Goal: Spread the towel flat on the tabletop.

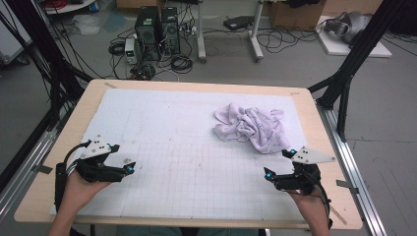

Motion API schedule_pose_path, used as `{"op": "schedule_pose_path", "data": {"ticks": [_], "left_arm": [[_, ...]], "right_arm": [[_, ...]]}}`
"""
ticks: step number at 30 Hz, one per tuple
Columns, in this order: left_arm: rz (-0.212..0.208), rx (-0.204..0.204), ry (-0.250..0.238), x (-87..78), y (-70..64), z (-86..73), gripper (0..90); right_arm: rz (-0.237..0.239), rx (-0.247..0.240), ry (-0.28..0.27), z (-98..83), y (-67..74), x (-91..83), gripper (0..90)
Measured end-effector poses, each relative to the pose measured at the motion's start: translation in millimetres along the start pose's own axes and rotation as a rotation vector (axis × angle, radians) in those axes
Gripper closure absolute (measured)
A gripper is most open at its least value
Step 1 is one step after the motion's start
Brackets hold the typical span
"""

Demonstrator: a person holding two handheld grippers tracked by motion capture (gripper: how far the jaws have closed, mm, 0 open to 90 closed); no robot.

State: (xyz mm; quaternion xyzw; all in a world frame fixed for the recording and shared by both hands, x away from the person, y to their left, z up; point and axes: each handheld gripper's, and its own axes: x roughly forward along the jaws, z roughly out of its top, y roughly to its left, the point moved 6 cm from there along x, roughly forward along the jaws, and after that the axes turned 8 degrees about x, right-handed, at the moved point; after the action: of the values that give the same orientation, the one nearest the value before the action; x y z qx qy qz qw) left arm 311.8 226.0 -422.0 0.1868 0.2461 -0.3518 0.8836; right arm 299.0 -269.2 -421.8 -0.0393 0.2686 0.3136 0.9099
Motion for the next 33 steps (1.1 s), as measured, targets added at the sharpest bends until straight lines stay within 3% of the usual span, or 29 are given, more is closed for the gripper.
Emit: {"op": "schedule_pose_path", "data": {"ticks": [20, 25, 33], "left_arm": [[-0.011, 0.012, 0.005, 1.8, -1.4, 4.0, 16.8], [-0.014, 0.009, 0.008, 2.5, -1.5, 3.5, 16.8], [-0.016, 0.008, 0.003, 3.7, -0.4, 4.7, 16.9]], "right_arm": [[0.008, 0.007, -0.011, 2.1, -2.1, -1.4, 9.9], [0.015, -0.003, -0.014, 12.1, -3.7, 1.4, 10.0], [0.034, -0.025, -0.001, 43.5, -8.6, 17.6, 10.1]]}}
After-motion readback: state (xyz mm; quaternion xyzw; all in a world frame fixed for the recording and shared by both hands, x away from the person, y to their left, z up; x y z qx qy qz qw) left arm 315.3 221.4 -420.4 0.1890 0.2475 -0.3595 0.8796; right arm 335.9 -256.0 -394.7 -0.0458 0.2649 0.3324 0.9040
